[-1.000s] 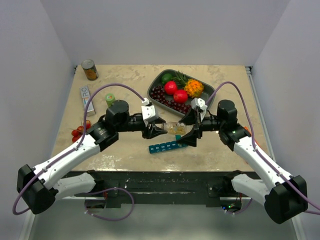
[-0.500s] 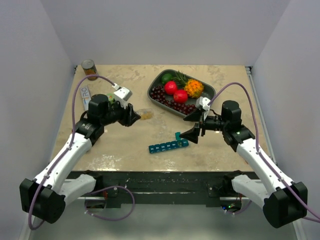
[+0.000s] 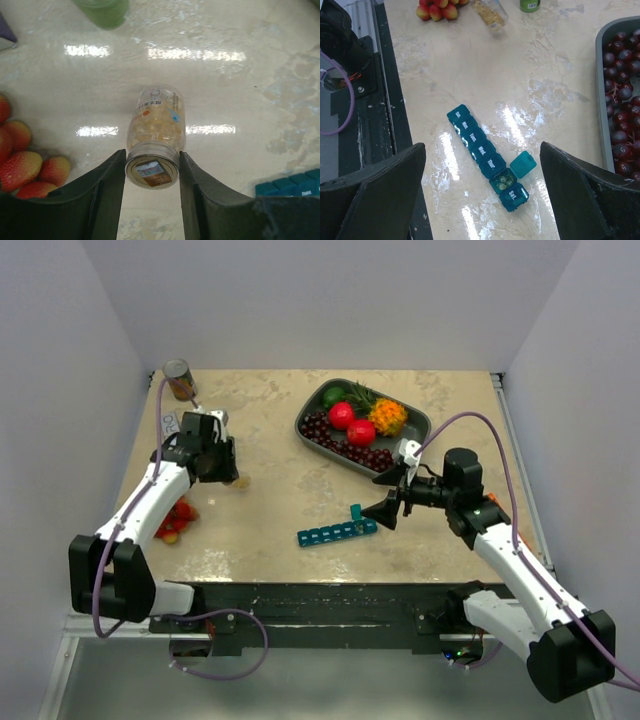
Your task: Sort the pills into containers
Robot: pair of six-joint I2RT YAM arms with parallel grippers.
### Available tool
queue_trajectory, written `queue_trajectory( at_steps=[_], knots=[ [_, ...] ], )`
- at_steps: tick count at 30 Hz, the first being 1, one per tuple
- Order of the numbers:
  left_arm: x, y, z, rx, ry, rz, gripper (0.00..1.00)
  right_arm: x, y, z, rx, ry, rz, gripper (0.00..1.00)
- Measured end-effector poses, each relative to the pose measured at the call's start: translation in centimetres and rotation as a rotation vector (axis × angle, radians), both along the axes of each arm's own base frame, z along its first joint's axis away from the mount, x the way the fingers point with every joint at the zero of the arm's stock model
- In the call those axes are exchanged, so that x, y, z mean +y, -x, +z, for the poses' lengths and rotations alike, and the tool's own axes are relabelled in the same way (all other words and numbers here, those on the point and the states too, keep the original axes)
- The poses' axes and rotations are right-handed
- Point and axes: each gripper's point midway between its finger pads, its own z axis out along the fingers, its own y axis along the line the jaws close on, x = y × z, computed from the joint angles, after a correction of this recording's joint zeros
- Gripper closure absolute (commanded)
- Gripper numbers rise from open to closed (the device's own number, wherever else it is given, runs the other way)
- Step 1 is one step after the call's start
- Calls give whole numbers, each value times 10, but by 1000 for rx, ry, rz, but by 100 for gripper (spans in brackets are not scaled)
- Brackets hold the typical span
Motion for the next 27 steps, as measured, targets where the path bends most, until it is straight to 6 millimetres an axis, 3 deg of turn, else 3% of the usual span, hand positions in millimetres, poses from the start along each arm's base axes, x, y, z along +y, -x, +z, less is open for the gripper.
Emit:
queue_trajectory(
  at_steps=[7,8,11,14,20,27],
  knots=[
    [24,-17,-24,135,-99,68,100,0,1,-3,5,2,-2,1],
    [25,-21,-28,153,-110,66,81,0,1,-2,5,2,-2,1],
    [26,-36,-28,149,-129,65,49,-1,2,-1,-1,0,-2,1],
    [28,-44,-27,150,-145,59,39,-1,2,-1,-3,0,-2,1],
    [29,-40,-35,196,-159,51,31,-1,2,-1,-7,2,-1,1],
    [24,-46,-2,111,-126,21,31,-2,1,-9,20,27,-3,2]
  ],
)
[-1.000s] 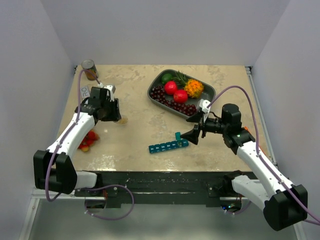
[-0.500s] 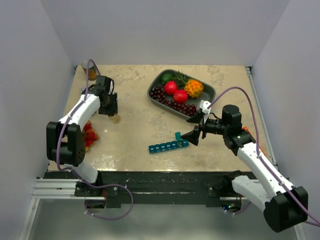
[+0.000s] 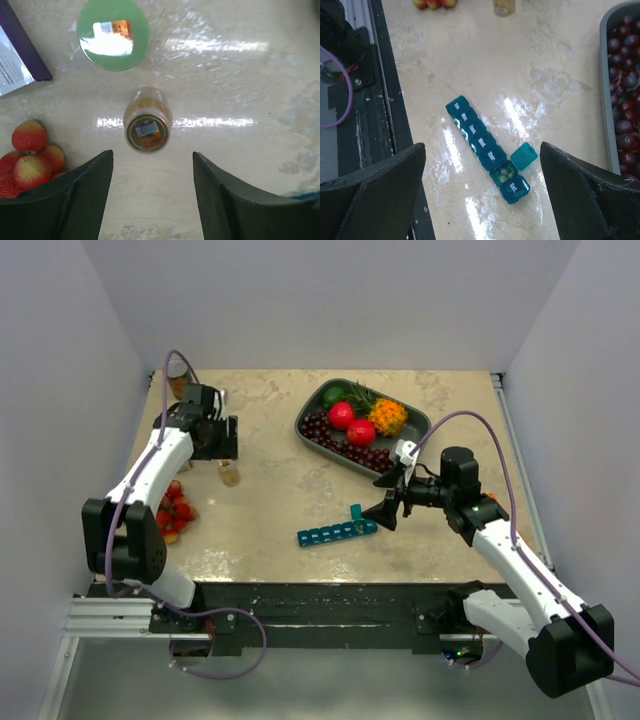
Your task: Sort the pills into containers
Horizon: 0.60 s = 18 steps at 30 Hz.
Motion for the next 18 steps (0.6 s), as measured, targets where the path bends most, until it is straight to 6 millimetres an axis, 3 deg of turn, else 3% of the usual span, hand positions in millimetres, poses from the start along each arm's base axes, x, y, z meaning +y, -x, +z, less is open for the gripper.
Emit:
queue_trajectory(
  at_steps=[3,5,6,9,12,15,18],
  knots=[
    [-16,3,39,-135,86,-88,32,-2,-6,-6,39,42,-10,6],
    [-36,12,66,-246,169,-188,31,-3,-12,-9,68,84,-11,16],
    [-52,21,79,-307,224,-270,31,-4,-16,-10,87,114,-10,28],
    [-115,63,99,-427,347,-568,31,-4,-35,-14,160,225,33,36],
    [-164,109,81,-455,418,-847,30,-3,-52,-28,229,319,117,36],
    [-173,136,47,-444,409,-982,26,-6,-49,-46,295,362,157,37],
    [-171,152,22,-471,358,-1083,25,-7,-45,-50,311,363,150,41]
  ],
)
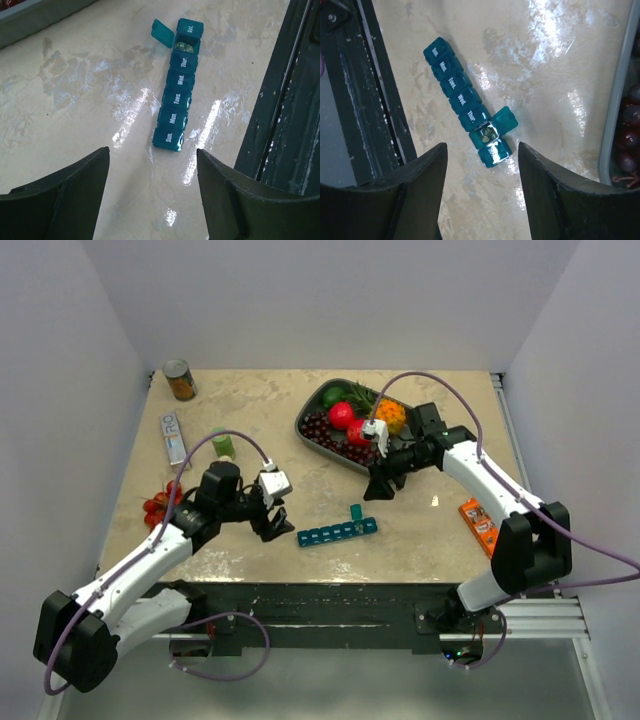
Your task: Sort the pills into containers
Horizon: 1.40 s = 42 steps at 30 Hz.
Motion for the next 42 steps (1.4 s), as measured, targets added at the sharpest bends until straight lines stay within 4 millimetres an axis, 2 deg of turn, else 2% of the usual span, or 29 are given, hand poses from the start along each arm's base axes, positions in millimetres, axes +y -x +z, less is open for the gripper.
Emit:
queue_trajectory(
  at_steps=[4,8,17,26,29,30,32,39,42],
  knots=[
    [-4,4,-6,-104,-22,-70,24,2,-7,7,-46,-21,-30,46],
    [-17,0,-10,-173,-45,-126,23,2,-11,-5,-54,-18,-55,47],
    [-48,9,-70,-148,-196,-254,23,-1,0,-38,-11,-12,-77,47],
    [-78,9,-95,-172,-286,-308,23,0,-2,-40,-24,-22,-77,50],
    [-84,6,-110,-172,-340,-304,26,1,-4,-40,-30,-26,-81,50],
    [-84,5,-114,-170,-357,-301,28,1,-4,-39,-31,-27,-82,51],
    [-82,4,-124,-164,-394,-290,40,1,-5,-39,-32,-29,-84,52],
    [-87,-7,-125,-182,-417,-259,87,2,-6,-38,-33,-31,-90,55],
    [-90,-9,-124,-181,-417,-259,95,2,-9,-39,-35,-32,-102,60]
  ],
)
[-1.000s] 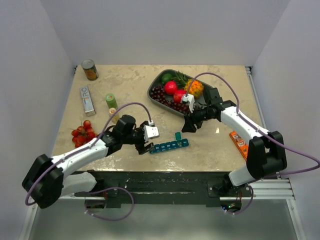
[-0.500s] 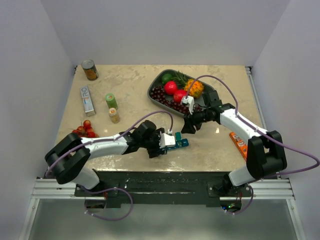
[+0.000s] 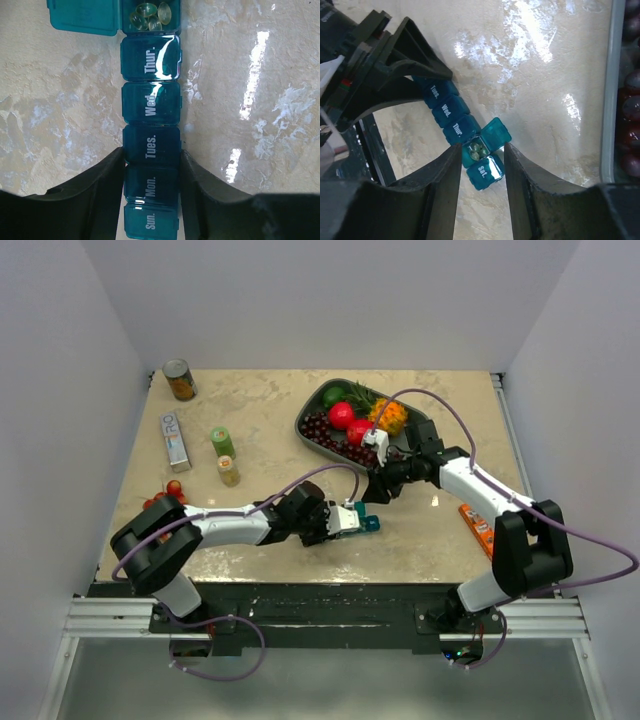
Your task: Sort the pills into containers
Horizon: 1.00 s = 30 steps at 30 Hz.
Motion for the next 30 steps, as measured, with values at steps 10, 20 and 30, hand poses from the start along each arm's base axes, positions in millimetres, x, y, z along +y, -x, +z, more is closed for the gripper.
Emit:
queue_trajectory(
  at_steps=[10,20,30],
  knots=[
    [2,3,0,-10,-3,-35,100,5,-15,-40,62,90,-49,83],
    [6,12,0,-6,-6,-73,100,20,-8,-59,58,165,-7,88],
    [8,15,0,3,-8,-78,100,19,-13,-58,38,176,-13,88]
  ],
)
